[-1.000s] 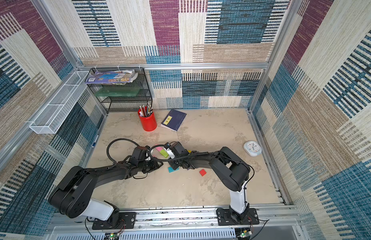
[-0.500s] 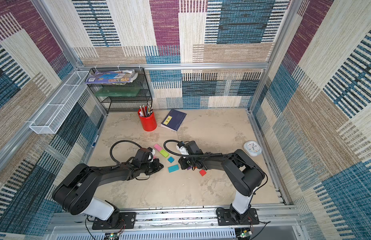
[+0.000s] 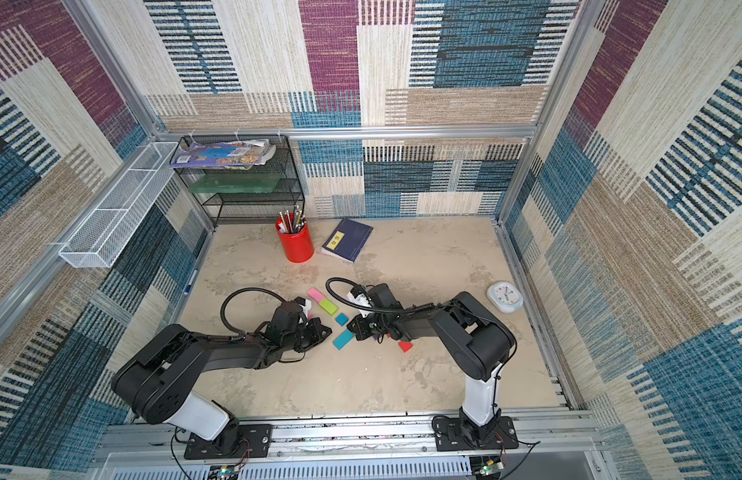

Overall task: Assemble the letter v with building blocks
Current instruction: Assemble the building block at the center of the board.

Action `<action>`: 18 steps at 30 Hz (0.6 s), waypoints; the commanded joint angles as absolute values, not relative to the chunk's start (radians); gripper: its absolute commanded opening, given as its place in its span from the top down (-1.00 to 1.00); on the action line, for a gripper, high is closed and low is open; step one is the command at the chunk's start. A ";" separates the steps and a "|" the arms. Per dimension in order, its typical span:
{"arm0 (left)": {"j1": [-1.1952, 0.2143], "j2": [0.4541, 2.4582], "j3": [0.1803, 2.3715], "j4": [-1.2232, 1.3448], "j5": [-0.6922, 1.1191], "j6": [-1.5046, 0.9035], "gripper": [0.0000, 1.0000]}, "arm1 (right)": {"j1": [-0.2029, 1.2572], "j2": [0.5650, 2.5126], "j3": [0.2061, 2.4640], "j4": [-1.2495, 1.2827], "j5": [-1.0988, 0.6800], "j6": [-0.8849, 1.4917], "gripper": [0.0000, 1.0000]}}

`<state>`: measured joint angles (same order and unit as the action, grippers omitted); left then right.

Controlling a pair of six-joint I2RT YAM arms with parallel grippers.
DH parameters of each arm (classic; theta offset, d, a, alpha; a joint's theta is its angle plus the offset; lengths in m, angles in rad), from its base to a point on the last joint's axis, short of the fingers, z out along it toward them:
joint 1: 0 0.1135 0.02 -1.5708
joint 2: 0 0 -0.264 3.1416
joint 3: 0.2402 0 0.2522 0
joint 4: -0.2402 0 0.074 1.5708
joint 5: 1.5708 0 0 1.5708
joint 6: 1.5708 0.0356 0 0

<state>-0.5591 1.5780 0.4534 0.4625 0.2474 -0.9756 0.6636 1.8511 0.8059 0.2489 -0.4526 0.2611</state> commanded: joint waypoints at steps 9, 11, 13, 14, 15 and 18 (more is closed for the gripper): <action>-0.563 1.592 0.445 0.404 0.146 -1.030 1.00 | 0.651 1.893 0.844 0.205 -0.416 0.269 1.00; -0.562 1.595 0.445 0.415 0.144 -1.031 1.00 | 0.652 1.900 0.853 0.198 -0.419 0.263 1.00; -0.562 1.602 0.454 0.416 0.146 -1.029 1.00 | 0.651 1.906 0.861 0.193 -0.421 0.259 1.00; -0.563 1.606 0.458 0.414 0.146 -1.029 1.00 | 0.651 1.909 0.863 0.193 -0.424 0.258 1.00; -0.563 1.608 0.461 0.417 0.144 -1.030 1.00 | 0.653 1.912 0.864 0.193 -0.428 0.256 1.00; -0.563 1.612 0.463 0.425 0.137 -1.035 1.00 | 0.653 1.919 0.869 0.186 -0.430 0.253 1.00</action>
